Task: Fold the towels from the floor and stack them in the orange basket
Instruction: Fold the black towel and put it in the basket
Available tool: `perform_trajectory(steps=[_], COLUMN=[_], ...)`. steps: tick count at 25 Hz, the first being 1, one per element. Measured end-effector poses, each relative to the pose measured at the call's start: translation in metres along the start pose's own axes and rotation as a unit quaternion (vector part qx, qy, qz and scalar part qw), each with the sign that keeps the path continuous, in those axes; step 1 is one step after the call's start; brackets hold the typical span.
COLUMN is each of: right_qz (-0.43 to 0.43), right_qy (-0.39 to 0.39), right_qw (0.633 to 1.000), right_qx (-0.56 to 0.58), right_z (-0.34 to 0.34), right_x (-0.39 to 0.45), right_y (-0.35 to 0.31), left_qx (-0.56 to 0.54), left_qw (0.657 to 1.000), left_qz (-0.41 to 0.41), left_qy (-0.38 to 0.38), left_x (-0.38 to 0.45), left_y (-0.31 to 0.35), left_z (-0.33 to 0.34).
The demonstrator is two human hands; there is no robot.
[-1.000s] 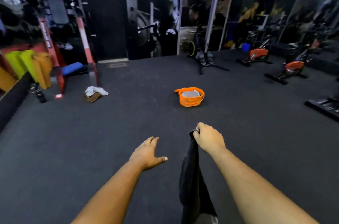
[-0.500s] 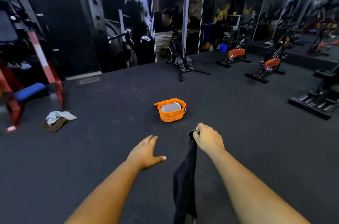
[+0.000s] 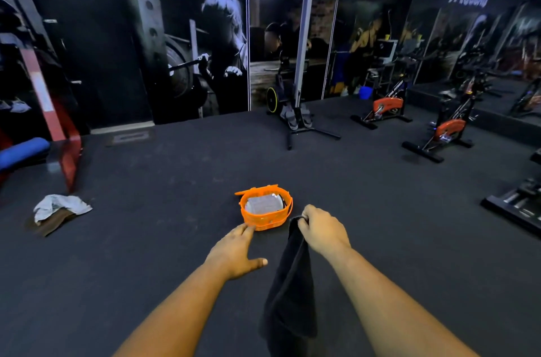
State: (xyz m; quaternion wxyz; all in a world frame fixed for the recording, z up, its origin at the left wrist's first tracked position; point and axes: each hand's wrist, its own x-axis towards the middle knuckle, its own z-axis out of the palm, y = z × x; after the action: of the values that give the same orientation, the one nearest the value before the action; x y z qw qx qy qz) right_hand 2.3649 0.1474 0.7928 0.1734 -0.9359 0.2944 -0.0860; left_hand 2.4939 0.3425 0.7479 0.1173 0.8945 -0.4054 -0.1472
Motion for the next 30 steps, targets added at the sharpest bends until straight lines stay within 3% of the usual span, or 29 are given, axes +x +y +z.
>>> perform_trajectory(steps=[6,10,13,20,24,27,30], right_qz=[0.017,-0.013,-0.044,-0.165,-0.207,-0.212,-0.226], right_qy=[-0.024,-0.036,-0.028,-0.008,-0.039,-0.078,-0.094], right_qw=[1.0,0.999,0.999,0.984,0.962,0.941,0.935], right_qx=[-0.003,-0.008,0.006,0.072,0.174,0.254,0.258], right_z=[0.009,0.007,0.009,0.026,0.052,0.07,0.08], right_x=[0.152,0.237,0.297,0.419,0.472,0.51,0.541], right_y=[0.016,0.024,0.036,0.095,0.117,0.13,0.132], left_qx=[-0.043,-0.111,-0.116,-0.176,-0.328,-0.388,-0.409], left_qw=[0.998,0.988,0.986,0.976,0.936,0.906,0.887], left_qz=[0.046,0.099,0.116,0.071,0.011,-0.03,-0.08], left_qy=[-0.003,-0.029,-0.002,0.103,0.13,0.168,0.198], left_x=[0.174,0.266,0.33,0.445,0.487,0.509,0.521], left_y=[-0.008,0.009,0.022,0.035,0.036,0.029,0.01], left_z=[-0.038,-0.068,-0.075,-0.083,-0.084,-0.085,-0.089])
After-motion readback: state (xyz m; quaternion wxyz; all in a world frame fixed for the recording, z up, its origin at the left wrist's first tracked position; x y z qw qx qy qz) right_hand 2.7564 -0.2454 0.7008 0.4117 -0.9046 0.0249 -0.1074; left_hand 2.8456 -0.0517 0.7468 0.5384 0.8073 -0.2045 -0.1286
